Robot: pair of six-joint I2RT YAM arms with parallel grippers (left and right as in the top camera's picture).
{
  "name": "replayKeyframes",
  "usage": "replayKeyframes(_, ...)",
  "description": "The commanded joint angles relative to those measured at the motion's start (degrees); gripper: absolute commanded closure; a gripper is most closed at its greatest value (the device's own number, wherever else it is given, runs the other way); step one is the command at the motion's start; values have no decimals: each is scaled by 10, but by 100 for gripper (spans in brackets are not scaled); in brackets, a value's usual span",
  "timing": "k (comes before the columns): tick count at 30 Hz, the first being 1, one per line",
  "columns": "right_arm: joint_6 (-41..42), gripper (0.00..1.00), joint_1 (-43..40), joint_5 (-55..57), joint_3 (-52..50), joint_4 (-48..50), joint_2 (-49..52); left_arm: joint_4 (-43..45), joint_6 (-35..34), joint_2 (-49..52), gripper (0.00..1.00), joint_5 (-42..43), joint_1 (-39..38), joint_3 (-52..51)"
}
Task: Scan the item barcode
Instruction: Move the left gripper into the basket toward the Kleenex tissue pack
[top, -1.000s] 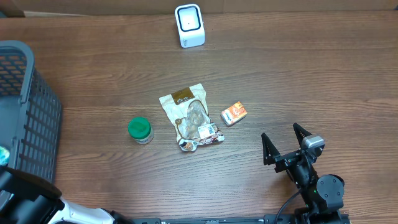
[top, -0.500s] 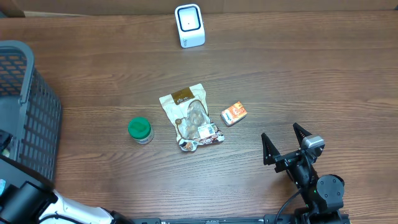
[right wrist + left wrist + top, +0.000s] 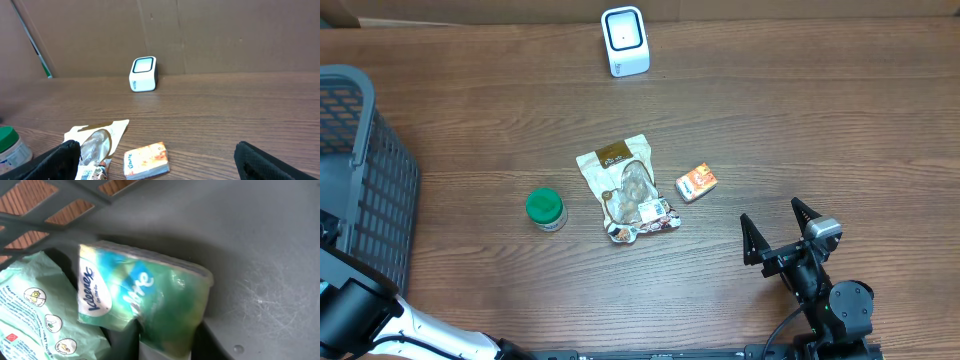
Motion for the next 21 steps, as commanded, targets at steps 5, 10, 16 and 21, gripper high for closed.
replayKeyframes(5,-2,0,3,-1,1,3,-6,-40,-9,9,96,-8,-5,2)
replayKeyframes(10,-2,0,3,-1,1,3,-6,-114,-34,3,96,-8,-16,47)
replayKeyframes(16,-2,0,3,-1,1,3,-6,-185,-40,-35,96,24,-35,114)
replayKeyframes(21,-2,0,3,-1,1,3,-6,-215,-42,-60,90,53,-40,117)
